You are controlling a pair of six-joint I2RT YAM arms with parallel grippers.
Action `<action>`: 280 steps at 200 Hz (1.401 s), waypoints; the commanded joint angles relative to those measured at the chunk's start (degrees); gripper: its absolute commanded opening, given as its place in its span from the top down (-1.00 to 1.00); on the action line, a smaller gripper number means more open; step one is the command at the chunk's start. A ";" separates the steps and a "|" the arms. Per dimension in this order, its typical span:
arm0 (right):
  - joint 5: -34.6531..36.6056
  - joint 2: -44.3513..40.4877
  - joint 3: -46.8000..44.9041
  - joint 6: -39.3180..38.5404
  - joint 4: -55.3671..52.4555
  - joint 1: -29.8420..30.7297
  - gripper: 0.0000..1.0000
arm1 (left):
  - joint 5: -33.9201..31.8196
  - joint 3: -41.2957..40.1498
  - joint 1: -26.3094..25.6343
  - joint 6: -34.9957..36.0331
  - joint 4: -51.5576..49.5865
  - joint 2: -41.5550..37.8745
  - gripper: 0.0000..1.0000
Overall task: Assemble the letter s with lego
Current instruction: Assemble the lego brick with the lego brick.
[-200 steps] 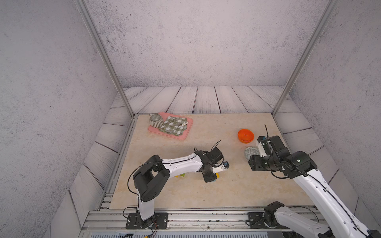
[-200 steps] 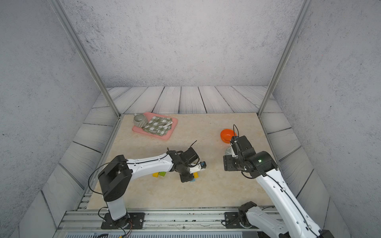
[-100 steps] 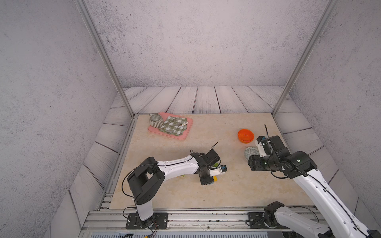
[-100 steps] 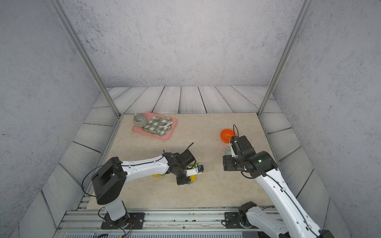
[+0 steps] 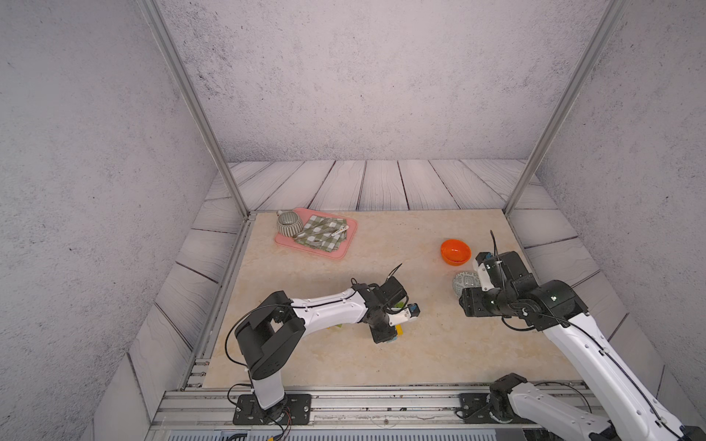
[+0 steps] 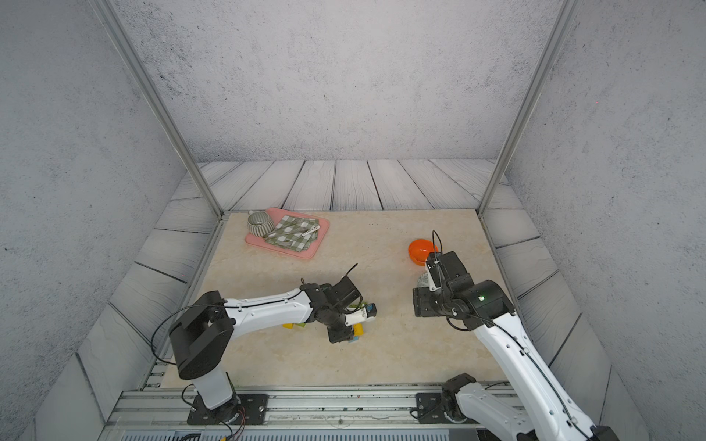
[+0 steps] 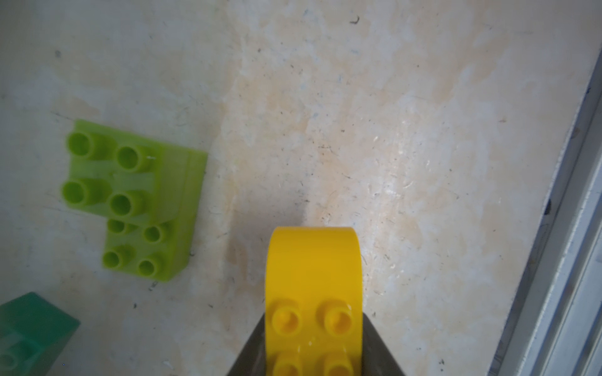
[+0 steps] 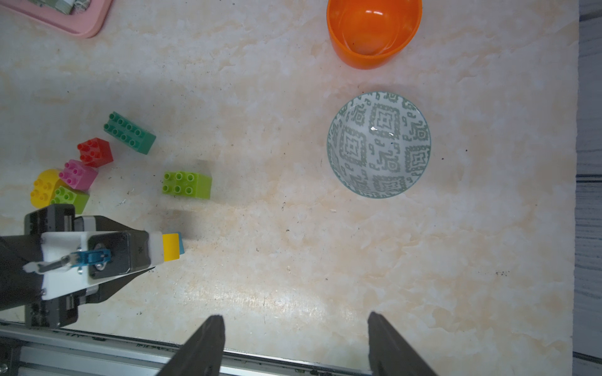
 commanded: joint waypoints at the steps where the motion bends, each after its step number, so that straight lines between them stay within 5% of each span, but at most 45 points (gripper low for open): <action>1: -0.84 0.09 -0.30 -0.36 0.14 -0.11 -0.46 | -4.23 -5.12 -0.89 -2.64 1.38 3.02 1.00; 125: -1.33 0.57 -0.03 -0.71 0.22 -0.14 -0.46 | -2.71 -3.96 -1.65 -7.59 1.64 2.08 1.00; 181: -0.33 -0.68 0.67 -0.89 -0.63 -0.21 -0.46 | 0.94 1.23 -1.70 -0.91 2.90 8.09 1.00; 280: -0.36 -1.27 0.93 -0.89 -0.98 -0.11 -0.46 | 4.17 0.11 -1.69 11.34 8.66 3.12 1.00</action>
